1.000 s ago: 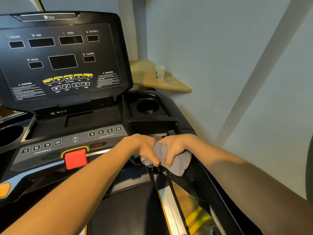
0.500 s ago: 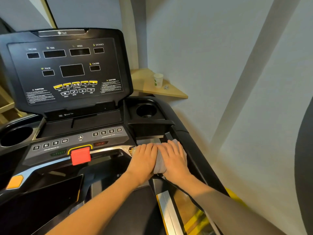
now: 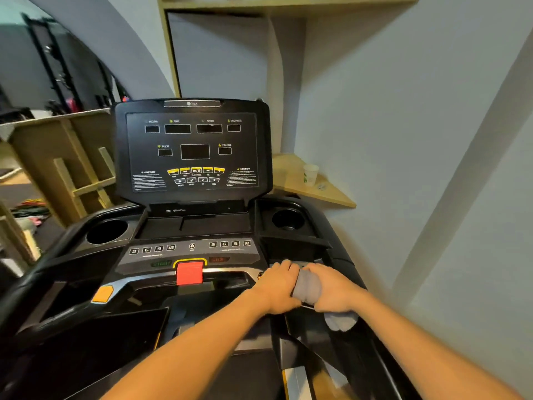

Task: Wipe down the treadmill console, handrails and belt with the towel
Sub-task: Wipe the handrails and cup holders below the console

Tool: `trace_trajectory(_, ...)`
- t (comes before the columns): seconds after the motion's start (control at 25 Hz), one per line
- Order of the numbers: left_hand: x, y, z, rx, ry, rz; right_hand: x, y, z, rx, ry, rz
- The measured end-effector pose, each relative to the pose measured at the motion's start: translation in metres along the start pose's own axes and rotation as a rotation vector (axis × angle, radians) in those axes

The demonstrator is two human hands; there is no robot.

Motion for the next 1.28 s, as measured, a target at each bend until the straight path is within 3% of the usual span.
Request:
trace_trajectory(0.12, -0.008, -0.013, -0.038, -0.117, -0.004, -0.029, 0.005, -0.039, -0.039, 0.017, -0.049, -0.073)
trace_trajectory(0.4, -0.078, -0.107, -0.129, -0.110, 0.271, -0.130, 0.054, -0.191, -0.061, -0.055, 0.025, -0.316)
trace_trajectory(0.64, -0.219, -0.248, -0.154, -0.105, 0.457, -0.341, 0.139, -0.350, 0.037, -0.258, 0.030, -0.617)
trace_trajectory(0.8, -0.310, -0.351, -0.129, -0.161, 0.453, -0.533, 0.175, -0.449, 0.131, -0.299, -0.022, -0.782)
trace_trajectory(1.04, -0.328, -0.430, -0.022, 0.222, 0.002, -0.621, 0.207, -0.452, 0.244, -0.632, -0.291, -0.695)
trace_trajectory(1.16, -0.307, -0.440, -0.009, 0.234, 0.066, -0.563, 0.220, -0.448, 0.248, -0.568, -0.243, -0.669)
trace_trajectory(1.28, -0.288, -0.444, -0.029, 0.064, 0.142, -0.522, 0.230, -0.451, 0.241, -0.497, -0.237, -0.622)
Point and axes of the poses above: each hand's wrist, its own x-axis towards the middle knuckle, its own z-axis out of the palm, y = z × x, the point moved 5 cm from there along x, towards the middle knuckle, and after that the axes turned 11 degrees about -z, right-handed, at the moved point
